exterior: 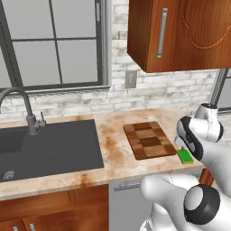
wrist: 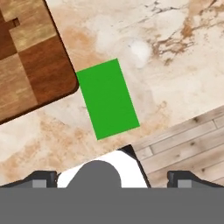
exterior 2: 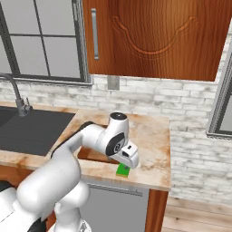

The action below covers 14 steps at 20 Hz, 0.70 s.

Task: Pick up the sponge from the counter and clean the cutting board by briefly scrubbing or pressing down on the cutting board. Once finished, release the sponge.

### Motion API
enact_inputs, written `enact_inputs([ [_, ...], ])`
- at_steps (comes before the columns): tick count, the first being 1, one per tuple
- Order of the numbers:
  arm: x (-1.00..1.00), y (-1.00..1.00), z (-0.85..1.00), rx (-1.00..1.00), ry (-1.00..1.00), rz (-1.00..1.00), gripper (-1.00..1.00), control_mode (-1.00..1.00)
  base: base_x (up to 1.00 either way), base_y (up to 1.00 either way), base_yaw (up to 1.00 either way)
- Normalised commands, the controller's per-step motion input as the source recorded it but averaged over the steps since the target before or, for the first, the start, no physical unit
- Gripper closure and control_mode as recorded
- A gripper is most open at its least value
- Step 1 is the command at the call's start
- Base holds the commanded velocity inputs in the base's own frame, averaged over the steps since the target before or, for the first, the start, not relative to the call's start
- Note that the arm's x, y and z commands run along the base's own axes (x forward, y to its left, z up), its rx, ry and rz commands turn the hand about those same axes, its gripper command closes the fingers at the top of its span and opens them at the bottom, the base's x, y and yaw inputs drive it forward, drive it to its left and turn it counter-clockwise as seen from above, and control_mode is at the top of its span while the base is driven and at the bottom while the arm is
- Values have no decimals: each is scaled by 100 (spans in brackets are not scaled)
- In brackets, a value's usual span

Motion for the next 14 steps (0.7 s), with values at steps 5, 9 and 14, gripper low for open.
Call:
enact_inputs([
  [5, 27, -4, -24, 0, 0, 0, -100, -100, 0, 0, 0],
  [9, 24, -7, -24, 0, 1, 0, -100, -100, 0, 0, 0],
  [14, 12, -8, -26, 0, 1, 0, -100, -100, 0, 0, 0],
])
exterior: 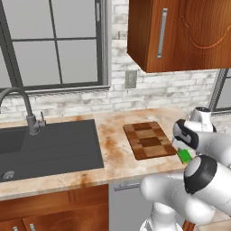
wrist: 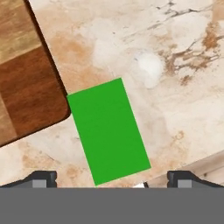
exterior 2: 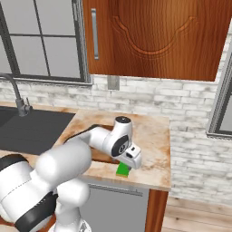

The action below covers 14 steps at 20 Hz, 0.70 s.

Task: Pick up the sponge from the counter and clean the cutting board by briefly scrubbing or pressing down on the cutting board. Once finished, release the sponge.

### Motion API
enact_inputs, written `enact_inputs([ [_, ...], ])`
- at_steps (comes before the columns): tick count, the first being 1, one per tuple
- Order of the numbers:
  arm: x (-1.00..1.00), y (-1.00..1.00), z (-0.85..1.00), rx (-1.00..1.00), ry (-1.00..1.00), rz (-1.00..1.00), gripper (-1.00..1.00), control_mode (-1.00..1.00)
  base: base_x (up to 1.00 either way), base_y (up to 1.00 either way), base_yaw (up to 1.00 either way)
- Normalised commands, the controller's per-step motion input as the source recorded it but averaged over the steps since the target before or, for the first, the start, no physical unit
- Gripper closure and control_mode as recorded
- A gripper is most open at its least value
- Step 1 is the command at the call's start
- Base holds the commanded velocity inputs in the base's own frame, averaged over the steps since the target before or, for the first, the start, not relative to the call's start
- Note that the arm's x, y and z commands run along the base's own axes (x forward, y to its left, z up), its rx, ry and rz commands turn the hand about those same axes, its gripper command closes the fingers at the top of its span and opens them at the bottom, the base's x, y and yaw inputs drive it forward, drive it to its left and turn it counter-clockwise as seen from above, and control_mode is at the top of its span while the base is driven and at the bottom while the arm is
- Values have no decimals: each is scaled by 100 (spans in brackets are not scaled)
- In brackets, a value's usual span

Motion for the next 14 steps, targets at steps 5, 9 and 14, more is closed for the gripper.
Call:
enact_inputs([
  [5, 0, -9, -27, 0, 0, 0, -100, -100, 0, 0, 0],
  [9, 0, 0, -25, 0, 0, 0, -100, -100, 0, 0, 0],
  [14, 1, 0, -16, 0, 0, 1, -100, -100, 0, 0, 0],
])
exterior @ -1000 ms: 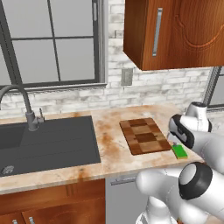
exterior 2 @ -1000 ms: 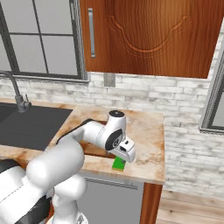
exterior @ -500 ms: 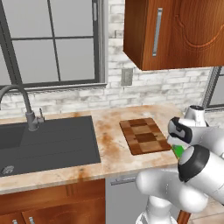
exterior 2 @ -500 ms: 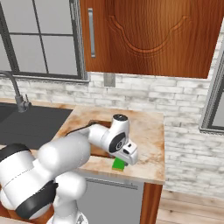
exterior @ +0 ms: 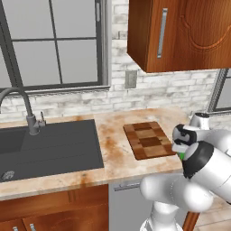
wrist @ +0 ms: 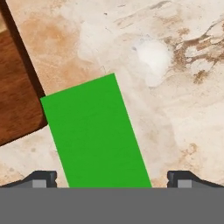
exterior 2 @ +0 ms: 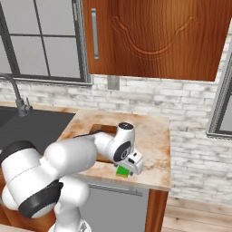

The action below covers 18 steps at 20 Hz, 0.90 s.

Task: Pick up the sponge from the counter and clean the cutting board by briefly scrubbing or pressing down on the cutting board. Once finished, release the sponge.

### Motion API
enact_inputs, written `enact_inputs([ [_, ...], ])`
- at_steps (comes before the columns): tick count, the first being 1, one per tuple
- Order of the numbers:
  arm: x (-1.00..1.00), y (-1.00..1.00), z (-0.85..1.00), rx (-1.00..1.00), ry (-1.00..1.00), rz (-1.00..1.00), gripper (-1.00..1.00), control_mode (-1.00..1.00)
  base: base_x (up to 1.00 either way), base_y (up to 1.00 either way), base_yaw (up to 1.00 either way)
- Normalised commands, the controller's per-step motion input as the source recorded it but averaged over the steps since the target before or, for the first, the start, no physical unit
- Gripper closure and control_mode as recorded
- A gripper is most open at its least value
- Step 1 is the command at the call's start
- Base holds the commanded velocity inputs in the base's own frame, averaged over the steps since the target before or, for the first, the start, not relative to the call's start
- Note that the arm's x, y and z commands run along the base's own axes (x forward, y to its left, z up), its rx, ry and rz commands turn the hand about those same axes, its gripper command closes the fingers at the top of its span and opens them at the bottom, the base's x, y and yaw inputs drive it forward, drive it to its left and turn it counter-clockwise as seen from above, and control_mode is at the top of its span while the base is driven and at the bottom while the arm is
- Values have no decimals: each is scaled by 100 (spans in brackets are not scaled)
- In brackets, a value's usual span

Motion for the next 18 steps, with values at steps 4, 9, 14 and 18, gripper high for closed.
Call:
enact_inputs([
  [4, 3, 0, -12, 0, 0, 4, -100, -100, 0, 0, 0],
  [9, 0, 0, -8, 0, 0, 11, -100, -100, 0, 0, 0],
  [14, 1, 0, -1, 0, 0, 17, -100, -100, 0, 0, 0],
  [18, 3, 0, 0, 0, 0, 16, -100, -100, 0, 0, 0],
])
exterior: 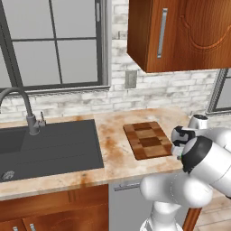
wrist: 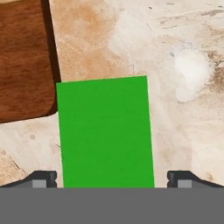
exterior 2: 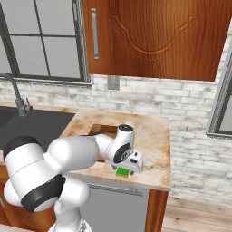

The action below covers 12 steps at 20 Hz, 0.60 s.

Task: Pick up the sponge from the counter and clean the cutting board by briefly scrubbing or pressing down on the cutting board. Once finished, release the sponge.

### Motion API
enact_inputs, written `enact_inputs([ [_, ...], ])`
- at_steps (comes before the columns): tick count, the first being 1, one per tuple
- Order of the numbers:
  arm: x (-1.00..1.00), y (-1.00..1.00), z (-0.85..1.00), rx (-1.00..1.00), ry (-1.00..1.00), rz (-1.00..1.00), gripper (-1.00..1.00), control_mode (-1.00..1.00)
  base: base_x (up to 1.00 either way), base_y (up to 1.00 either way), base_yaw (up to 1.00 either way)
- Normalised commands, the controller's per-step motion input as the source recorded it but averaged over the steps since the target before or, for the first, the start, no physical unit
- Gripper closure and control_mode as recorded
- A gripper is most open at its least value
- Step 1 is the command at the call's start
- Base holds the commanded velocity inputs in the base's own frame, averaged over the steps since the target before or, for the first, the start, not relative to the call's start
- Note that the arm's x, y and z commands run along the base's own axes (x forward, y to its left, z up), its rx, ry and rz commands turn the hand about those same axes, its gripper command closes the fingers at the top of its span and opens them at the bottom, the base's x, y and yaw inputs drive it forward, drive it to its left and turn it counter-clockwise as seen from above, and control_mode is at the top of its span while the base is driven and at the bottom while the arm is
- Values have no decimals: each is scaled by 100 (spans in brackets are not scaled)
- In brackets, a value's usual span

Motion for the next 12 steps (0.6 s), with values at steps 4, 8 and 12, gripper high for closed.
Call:
enact_inputs([
  [4, 5, 0, 0, 0, 0, 14, -100, -100, 0, 0, 0],
  [8, 6, 0, 0, 0, 0, 12, -100, -100, 0, 0, 0],
  [12, 2, 0, 0, 0, 0, 6, -100, -100, 0, 0, 0],
])
